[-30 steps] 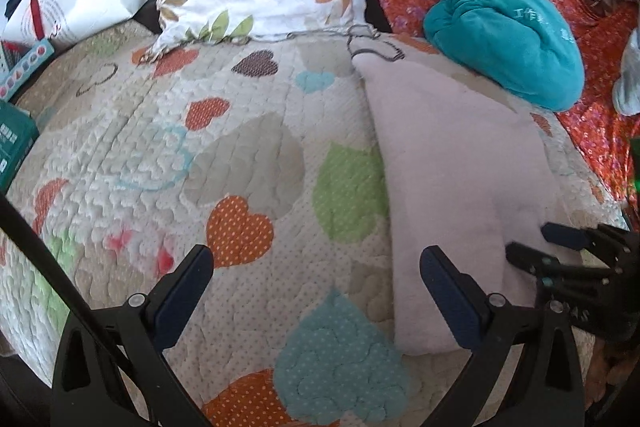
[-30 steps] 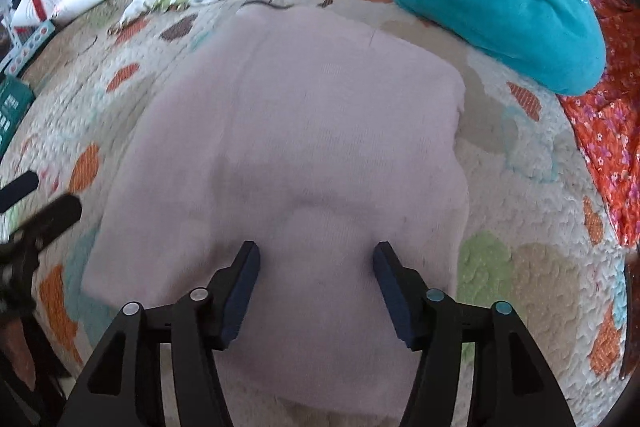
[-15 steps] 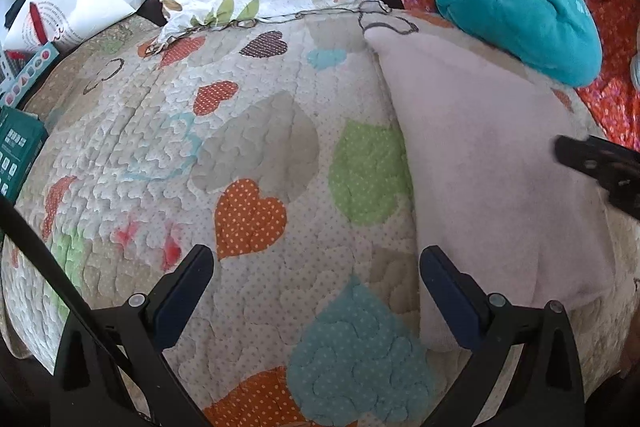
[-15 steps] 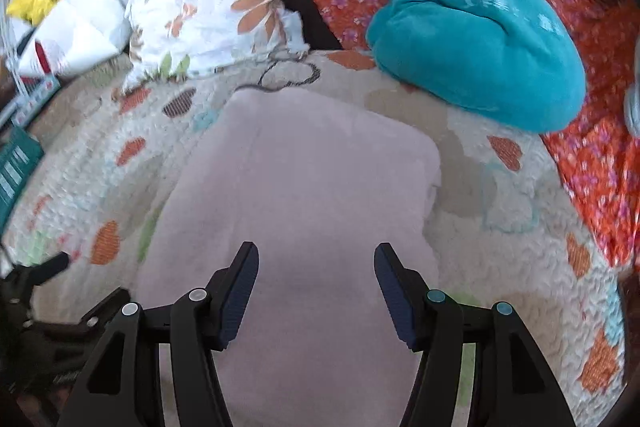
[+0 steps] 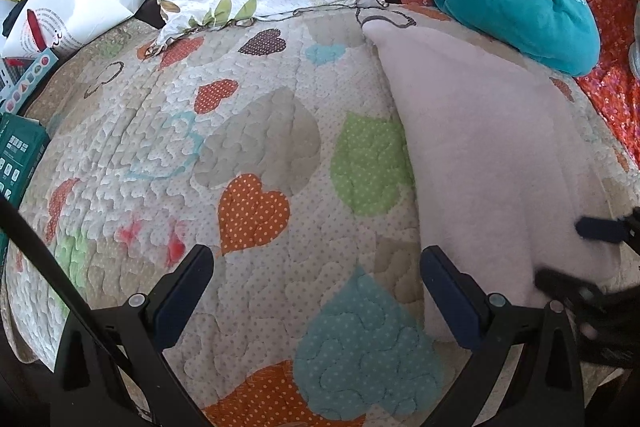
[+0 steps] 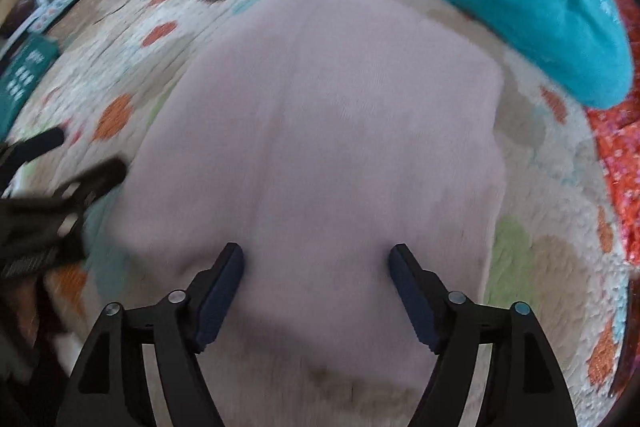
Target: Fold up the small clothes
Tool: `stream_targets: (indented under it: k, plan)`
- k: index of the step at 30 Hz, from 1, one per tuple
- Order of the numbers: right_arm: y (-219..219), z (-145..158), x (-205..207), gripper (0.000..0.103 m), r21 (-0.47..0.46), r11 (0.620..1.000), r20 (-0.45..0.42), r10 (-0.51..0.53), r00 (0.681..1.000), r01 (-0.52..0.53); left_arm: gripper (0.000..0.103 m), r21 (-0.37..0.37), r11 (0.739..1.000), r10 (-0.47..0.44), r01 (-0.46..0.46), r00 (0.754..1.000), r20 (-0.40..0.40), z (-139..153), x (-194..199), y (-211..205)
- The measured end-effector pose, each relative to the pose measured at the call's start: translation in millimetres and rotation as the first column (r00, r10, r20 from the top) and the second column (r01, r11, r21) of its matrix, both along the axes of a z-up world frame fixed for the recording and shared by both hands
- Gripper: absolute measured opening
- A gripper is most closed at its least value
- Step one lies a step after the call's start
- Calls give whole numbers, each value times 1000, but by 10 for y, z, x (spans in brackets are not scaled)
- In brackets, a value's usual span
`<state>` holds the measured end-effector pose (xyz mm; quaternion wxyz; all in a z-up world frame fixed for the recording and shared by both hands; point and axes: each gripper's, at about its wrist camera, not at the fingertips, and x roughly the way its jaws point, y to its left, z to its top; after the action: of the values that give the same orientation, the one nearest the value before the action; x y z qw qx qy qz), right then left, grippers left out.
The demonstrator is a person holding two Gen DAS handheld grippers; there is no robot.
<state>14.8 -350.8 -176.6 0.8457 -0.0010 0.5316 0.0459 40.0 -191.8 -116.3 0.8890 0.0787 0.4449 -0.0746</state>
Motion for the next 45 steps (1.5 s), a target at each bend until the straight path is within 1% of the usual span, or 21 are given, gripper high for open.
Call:
stream_targets:
  k: [2, 4, 8, 10, 12, 16, 18, 19, 24, 26, 29, 33, 35, 37, 38, 39, 40, 42, 43, 44, 45]
  plan:
    - [-85, 44, -86, 80, 50, 999, -23, 16, 1000, -14, 103, -5, 1000, -4, 4, 1000, -3, -3, 1, -1]
    - [-195, 101, -154, 80, 92, 996, -17, -11, 1000, 12, 103, -7, 1000, -7, 7, 1000, 3, 8, -7, -21]
    - [-514, 216, -201, 80, 123, 983, 42, -141, 989, 135, 103, -14, 999, -33, 34, 999, 23, 34, -36, -128]
    - [-636, 243, -199, 80, 159, 969, 67, -199, 978, 187, 103, -14, 999, -49, 50, 998, 25, 42, -45, -215]
    - [-652, 298, -188, 80, 179, 965, 93, -213, 973, 195, 103, -12, 998, -57, 57, 998, 22, 26, -36, -279]
    - [-533, 455, -122, 80, 165, 971, 183, -202, 962, 173, 103, -2, 997, -73, 73, 997, -7, -65, 3, -334]
    - [-463, 483, -77, 80, 175, 971, 202, -196, 960, 162, 103, -22, 998, -68, 67, 997, -33, -107, 30, -299]
    - [-454, 475, -54, 80, 174, 971, 203, -197, 959, 163, 103, -48, 997, -63, 60, 996, -56, -126, 58, -257]
    - [-442, 373, 84, 80, 178, 966, 169, -219, 961, 189, 103, -142, 989, -54, 34, 989, -136, -224, 135, -121]
    - [-467, 328, 99, 80, 189, 961, 155, -230, 961, 200, 103, -199, 980, -50, 15, 984, -174, -285, 175, -51]
    - [-485, 319, 109, 80, 203, 957, 162, -240, 957, 206, 103, -213, 977, -52, 14, 983, -177, -293, 172, -33]
    - [-411, 432, 190, 80, 241, 954, 216, -229, 949, 176, 103, -226, 974, -46, 6, 984, -172, -306, 165, -23]
    - [-314, 519, 332, 77, 324, 935, 200, -216, 956, 143, 103, -213, 977, -42, 4, 984, -175, -301, 167, -45]
    - [-312, 564, 493, 75, 438, 894, 179, -191, 965, 96, 103, -207, 978, -42, 4, 983, -180, -298, 175, -52]
    - [-282, 578, 652, 75, 511, 858, 161, -156, 974, 53, 103, -208, 978, -42, 4, 983, -180, -294, 183, -49]
    - [-249, 568, 771, 75, 561, 828, 145, -125, 981, 23, 103, -208, 978, -43, 5, 983, -178, -292, 181, -49]
    - [-186, 522, 956, 76, 629, 777, 113, -71, 991, -16, 103, -207, 978, -44, 6, 983, -176, -291, 178, -51]
    - [-21, 367, 1275, 75, 706, 707, 41, 34, 999, -52, 103, -208, 978, -45, 8, 983, -177, -291, 181, -51]
    - [43, 268, 1433, 75, 707, 705, 3, 60, 998, -45, 103, -210, 978, -46, 8, 982, -181, -289, 183, -48]
    - [91, 159, 1598, 74, 696, 718, -34, 72, 997, -28, 103, -211, 977, -47, 7, 982, -184, -287, 188, -47]
    - [112, 72, 1754, 67, 691, 723, -59, 77, 995, -15, 103, -215, 977, -45, 4, 981, -188, -286, 195, -43]
